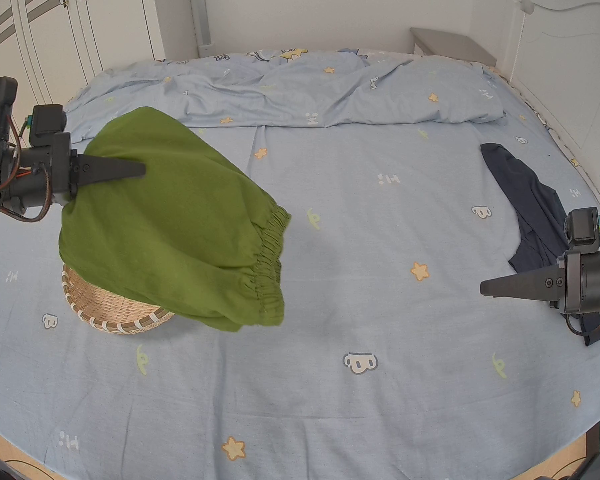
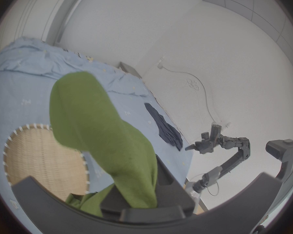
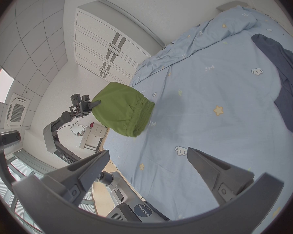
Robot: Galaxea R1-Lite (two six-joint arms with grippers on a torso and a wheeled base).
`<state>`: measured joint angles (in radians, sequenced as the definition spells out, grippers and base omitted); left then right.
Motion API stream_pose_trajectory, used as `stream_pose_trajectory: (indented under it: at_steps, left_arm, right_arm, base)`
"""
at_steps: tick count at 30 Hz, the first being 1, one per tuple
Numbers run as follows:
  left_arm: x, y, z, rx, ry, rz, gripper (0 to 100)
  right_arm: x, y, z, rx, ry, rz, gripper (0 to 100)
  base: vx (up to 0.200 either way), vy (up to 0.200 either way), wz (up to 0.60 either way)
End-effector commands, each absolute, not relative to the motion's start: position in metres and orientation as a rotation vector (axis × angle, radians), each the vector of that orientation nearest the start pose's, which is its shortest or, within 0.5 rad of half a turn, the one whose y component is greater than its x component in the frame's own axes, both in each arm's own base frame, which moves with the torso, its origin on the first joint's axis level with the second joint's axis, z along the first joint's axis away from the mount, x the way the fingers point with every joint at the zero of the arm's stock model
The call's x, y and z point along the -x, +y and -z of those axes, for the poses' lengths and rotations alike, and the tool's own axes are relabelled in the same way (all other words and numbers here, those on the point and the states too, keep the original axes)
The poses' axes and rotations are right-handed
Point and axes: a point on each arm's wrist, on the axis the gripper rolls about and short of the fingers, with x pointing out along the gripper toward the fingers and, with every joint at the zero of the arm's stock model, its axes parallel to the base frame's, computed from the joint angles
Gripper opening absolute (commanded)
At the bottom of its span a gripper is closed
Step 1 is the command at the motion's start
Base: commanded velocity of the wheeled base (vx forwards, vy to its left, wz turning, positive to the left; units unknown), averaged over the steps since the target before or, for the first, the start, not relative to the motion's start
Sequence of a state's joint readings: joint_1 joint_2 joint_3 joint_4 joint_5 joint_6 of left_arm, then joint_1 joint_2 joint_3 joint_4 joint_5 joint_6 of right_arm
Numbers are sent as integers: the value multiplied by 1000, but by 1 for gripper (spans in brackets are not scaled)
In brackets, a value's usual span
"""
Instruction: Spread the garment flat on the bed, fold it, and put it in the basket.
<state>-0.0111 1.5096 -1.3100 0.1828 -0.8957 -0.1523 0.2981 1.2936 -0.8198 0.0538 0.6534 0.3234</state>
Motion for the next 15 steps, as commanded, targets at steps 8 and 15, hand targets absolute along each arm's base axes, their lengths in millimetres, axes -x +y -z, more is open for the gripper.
stream_pose_trajectory:
  at_steps: [8,15]
  left_arm:
    - [-266,20,-310,317,347,728,0]
    - [-285,40,-301,343,364,664,0]
  right_arm:
    - [-178,69,-229,-388,674,-836,100]
    - [-177,69,-229,-386,674,-836,100]
  base:
    - [0,0,0]
    - [0,0,0]
